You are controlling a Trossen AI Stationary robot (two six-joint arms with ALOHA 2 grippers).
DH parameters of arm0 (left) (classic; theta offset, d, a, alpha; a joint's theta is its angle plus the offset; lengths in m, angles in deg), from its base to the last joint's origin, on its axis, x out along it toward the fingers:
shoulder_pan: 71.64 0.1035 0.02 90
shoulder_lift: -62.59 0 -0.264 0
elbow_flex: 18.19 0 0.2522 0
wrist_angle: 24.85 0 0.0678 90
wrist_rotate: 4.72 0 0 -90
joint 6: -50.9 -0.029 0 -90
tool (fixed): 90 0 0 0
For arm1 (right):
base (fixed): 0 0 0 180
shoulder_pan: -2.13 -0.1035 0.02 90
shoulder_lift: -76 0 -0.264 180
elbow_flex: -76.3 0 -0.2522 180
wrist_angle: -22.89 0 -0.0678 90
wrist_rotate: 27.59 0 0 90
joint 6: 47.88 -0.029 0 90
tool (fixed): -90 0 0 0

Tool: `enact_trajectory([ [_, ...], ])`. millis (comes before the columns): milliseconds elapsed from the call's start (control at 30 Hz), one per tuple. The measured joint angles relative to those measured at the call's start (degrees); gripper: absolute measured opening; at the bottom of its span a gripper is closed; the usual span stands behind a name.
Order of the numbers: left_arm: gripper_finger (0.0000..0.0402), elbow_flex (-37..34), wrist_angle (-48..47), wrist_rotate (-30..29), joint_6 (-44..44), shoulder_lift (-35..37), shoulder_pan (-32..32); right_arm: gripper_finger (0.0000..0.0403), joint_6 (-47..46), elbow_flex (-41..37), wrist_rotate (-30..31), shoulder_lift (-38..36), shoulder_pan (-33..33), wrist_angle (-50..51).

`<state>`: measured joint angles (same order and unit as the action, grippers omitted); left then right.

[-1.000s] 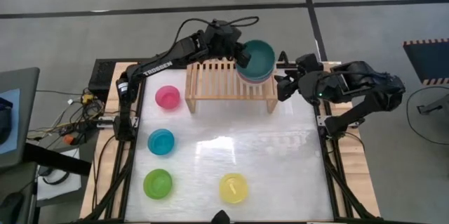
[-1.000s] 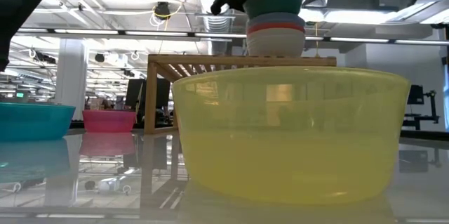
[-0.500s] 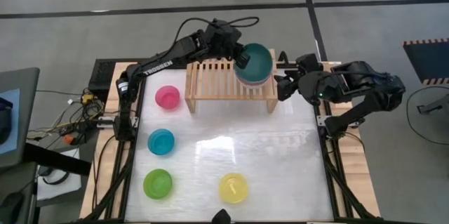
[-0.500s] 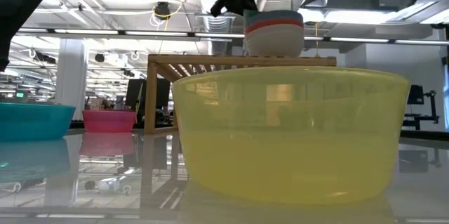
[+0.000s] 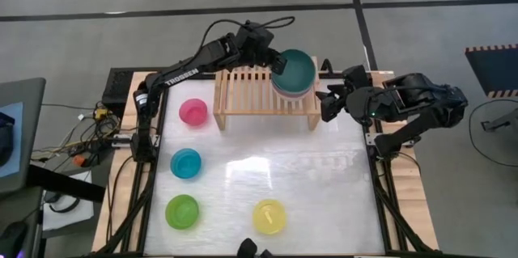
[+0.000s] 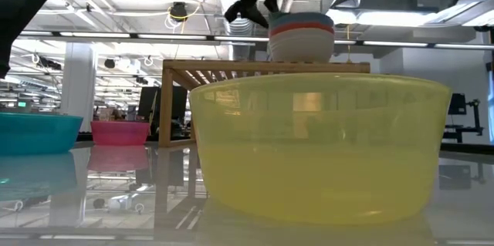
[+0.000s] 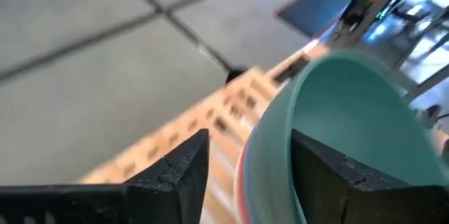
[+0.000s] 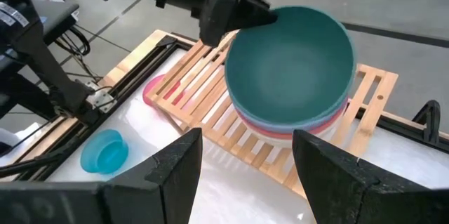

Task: Place and stack bowls onto a shelf
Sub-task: Stack the large dark green bowl on the stack bowls on the shelf, then put the small yellow bowl on the shelf

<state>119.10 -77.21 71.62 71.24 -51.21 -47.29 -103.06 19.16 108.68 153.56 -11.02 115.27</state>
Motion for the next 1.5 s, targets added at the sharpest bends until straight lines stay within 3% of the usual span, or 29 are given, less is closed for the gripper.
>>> enact_trajectory([
  [133, 0.0153, -0.26, -3.66, 2.97, 2.42, -1.04, 0.50, 0.0249, 0.00, 0.00, 0.03, 0.00, 0.02, 0.03],
  [367, 0.0146, -0.09, 0.96, 3.93, 2.55, -1.16, -1.19, 0.0249, 0.59, 0.00, 0.37, 0.00, 0.69, 0.43],
  [567, 0.0146, 4.23, 0.58, 3.89, 0.29, -1.16, -1.42, 0.0249, 1.93, 0.00, 1.13, 0.12, 3.01, 3.12],
  [767, 0.0146, 11.35, -3.13, 3.80, -5.02, -1.05, -2.19, 0.0249, 5.23, -4.46, 3.15, 0.61, 10.02, 4.69],
  [933, 0.0146, 10.35, -3.24, 2.78, -9.19, 1.54, -3.51, 0.0249, 11.52, -9.66, -1.12, 0.38, 18.16, 0.43],
  [1067, 0.0146, 10.40, -7.17, -0.35, -12.18, 4.38, -5.59, 0.0249, 15.27, -13.04, -2.74, -0.95, 20.83, -3.07],
  [1233, 0.0146, 10.30, -15.59, -6.69, -13.65, 6.67, -8.67, 0.0249, 19.88, -17.49, -8.52, -4.64, 20.32, -11.33],
  [1367, 0.0146, 10.29, -22.20, -10.14, -11.80, 8.10, -11.21, 0.0249, 20.93, -19.83, -14.40, -7.65, 16.51, -14.49],
  [1500, 0.0146, 6.78, -23.79, -13.01, -9.31, 9.41, -14.48, 0.0249, 18.30, -22.35, -15.85, -8.65, 11.16, -14.62],
])
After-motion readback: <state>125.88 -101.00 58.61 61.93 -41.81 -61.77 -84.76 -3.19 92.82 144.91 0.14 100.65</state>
